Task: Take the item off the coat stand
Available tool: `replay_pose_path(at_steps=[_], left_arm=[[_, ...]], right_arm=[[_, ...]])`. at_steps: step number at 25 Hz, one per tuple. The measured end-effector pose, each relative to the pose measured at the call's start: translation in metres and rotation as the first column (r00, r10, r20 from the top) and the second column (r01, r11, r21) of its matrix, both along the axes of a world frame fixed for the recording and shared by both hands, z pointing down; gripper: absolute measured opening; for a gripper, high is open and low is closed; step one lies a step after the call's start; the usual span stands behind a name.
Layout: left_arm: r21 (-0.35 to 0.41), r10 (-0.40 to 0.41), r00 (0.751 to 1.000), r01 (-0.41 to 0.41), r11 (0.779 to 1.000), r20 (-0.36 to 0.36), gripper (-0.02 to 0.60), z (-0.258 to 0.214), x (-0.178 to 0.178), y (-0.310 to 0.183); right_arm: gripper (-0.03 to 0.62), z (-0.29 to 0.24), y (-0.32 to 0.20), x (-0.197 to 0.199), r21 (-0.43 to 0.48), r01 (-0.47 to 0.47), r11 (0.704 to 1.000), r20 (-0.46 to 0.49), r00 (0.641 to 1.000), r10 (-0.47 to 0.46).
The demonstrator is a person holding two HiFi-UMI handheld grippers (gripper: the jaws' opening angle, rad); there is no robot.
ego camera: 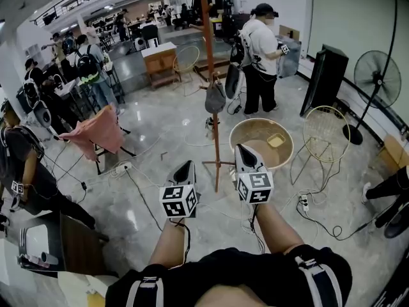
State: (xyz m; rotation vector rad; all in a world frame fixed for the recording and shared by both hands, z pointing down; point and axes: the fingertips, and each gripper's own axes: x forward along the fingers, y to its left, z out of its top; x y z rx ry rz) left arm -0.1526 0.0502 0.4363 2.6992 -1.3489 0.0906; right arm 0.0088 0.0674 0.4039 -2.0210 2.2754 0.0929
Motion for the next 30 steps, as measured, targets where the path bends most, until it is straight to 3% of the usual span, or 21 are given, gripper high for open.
replay_pose_path(at_steps=[13, 18, 24, 30], left_arm=[[0.025, 0.076, 0.997, -0.075, 0.997, -0.020, 0.017, 0.000, -0.052, -0.041], [0.000, 0.092, 0.996, -0.092, 0.996, -0.007, 0.017, 0.006, -0.067, -0.060], [-0.016, 0.105, 0.994, -0.105, 0.994, 0.015, 0.017, 0.024, -0.060, -0.102], [-0.021, 0.107, 0.993, -0.106, 0.994, 0.042, 0.017, 0.035, -0.011, -0.172]], right_arm=[[0.015, 0.002, -0.035, -0.056, 0.010, -0.047, 0.999, -0.016, 0.999, 0.048], [0.015, 0.006, -0.049, -0.072, -0.009, -0.065, 0.998, -0.010, 0.998, 0.065], [0.015, 0.025, -0.088, -0.060, -0.020, -0.091, 0.996, 0.018, 0.996, 0.091], [0.015, 0.036, -0.161, -0.004, -0.017, -0.103, 0.995, 0.047, 0.993, 0.104]])
